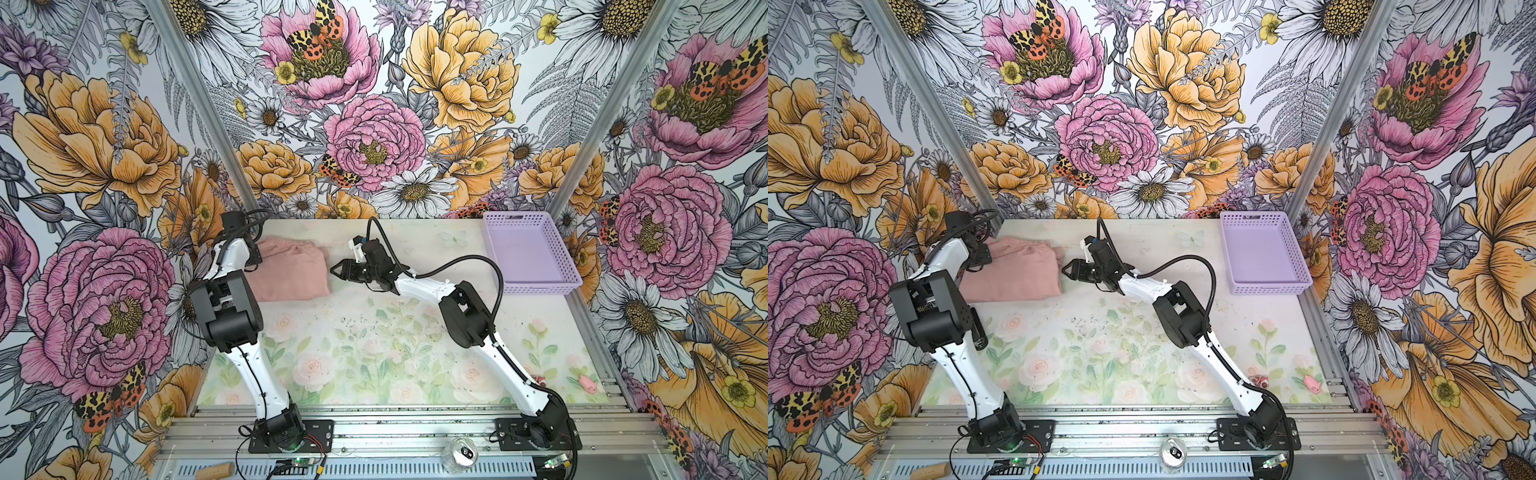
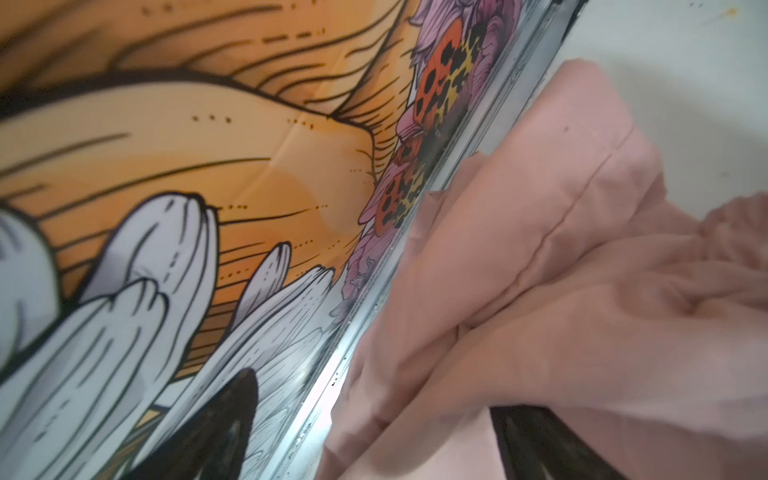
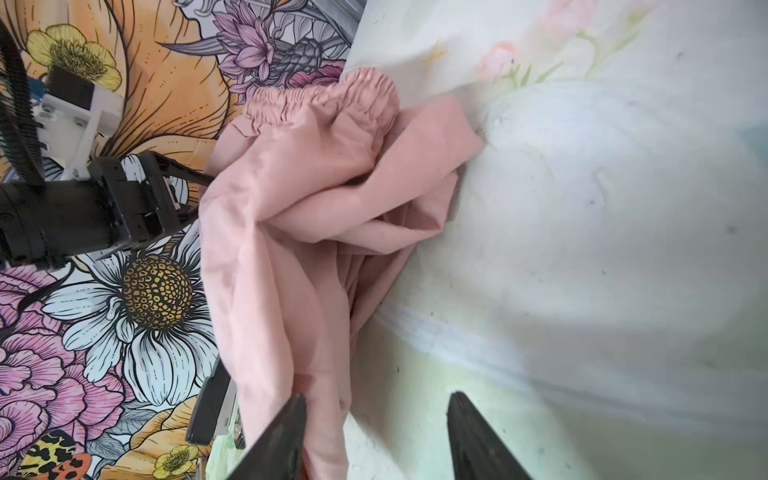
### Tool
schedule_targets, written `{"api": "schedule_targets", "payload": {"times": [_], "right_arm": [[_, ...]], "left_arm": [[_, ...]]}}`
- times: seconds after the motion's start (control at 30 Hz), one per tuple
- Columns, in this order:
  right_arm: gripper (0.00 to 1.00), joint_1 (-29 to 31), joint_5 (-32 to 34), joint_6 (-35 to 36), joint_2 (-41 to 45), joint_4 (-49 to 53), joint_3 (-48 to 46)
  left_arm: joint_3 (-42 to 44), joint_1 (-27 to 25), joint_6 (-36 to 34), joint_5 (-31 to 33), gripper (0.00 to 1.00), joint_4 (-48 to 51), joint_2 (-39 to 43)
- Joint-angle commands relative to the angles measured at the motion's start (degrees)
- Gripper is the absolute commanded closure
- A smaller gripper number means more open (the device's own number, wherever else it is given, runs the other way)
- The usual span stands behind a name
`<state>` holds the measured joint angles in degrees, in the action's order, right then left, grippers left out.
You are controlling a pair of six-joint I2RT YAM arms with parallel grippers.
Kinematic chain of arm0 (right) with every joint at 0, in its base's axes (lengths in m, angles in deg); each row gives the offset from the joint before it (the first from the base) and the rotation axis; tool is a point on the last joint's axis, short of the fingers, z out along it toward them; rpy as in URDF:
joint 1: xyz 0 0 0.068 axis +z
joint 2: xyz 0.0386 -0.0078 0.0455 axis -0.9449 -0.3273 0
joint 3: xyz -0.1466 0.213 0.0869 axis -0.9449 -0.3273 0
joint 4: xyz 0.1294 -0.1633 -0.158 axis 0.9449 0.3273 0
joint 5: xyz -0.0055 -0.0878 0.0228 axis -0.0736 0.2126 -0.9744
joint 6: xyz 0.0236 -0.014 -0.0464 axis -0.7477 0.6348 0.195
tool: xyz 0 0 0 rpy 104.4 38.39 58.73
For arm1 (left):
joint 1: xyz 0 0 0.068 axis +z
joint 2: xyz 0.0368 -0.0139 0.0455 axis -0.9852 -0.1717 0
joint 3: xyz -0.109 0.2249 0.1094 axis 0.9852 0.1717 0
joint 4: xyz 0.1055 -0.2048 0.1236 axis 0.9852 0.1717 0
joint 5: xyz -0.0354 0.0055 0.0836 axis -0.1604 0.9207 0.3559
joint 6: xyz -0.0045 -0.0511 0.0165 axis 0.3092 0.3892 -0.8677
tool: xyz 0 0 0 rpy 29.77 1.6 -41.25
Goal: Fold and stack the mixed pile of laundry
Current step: 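Lower the pants onto the folded T-shirt and open both grippers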
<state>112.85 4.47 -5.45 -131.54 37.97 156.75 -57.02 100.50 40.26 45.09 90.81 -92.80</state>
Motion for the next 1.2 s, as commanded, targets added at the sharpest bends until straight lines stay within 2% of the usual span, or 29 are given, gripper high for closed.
{"api": "schedule_targets", "payload": {"times": [0.0, 0.17, 0.37, 0.67, 0.83, 0.97, 1.03, 1.17], "right_arm": [[0.44, -0.6, 1.3, 2.4, 7.9, -5.5, -4.8], [0.44, -1.3, 1.3, 2.6, 13.0, -8.5, -13.6], [0.44, -2.7, 1.9, 3.7, 20.7, -10.4, -25.1], [0.47, -6.7, 2.0, 5.8, 31.2, -10.2, -38.7], [0.47, -9.1, 1.6, 7.0, 34.6, -7.8, -41.4], [0.47, -11.2, 1.3, 8.6, 36.6, -4.5, -41.6], [0.47, -12.2, 1.0, 9.1, 37.5, -3.1, -41.5], [0.46, -14.7, 1.6, 11.7, 40.3, 1.4, -41.9]], "left_arm": [[1.7, -1.7, 1.6, 0.7, 0.04, -1.9, 6.1], [5.9, -6.2, 3.9, -7.7, 0.03, -1.9, 9.9], [9.0, -13.7, 5.8, -13.7, 0.07, -1.9, 10.1], [9.7, -11.6, 12.6, -23.7, 0.18, -0.9, 4.4], [8.9, -11.4, 13.2, -27.2, 0.2, 2.0, -0.5], [10.1, -11.7, 13.6, -28.7, 0.2, 2.1, -1.3], [10.5, -12.1, 13.2, -28.8, 0.19, 2.1, -0.9], [11.2, -13.0, 12.7, -28.8, 0.09, 2.3, 2.6]]}}
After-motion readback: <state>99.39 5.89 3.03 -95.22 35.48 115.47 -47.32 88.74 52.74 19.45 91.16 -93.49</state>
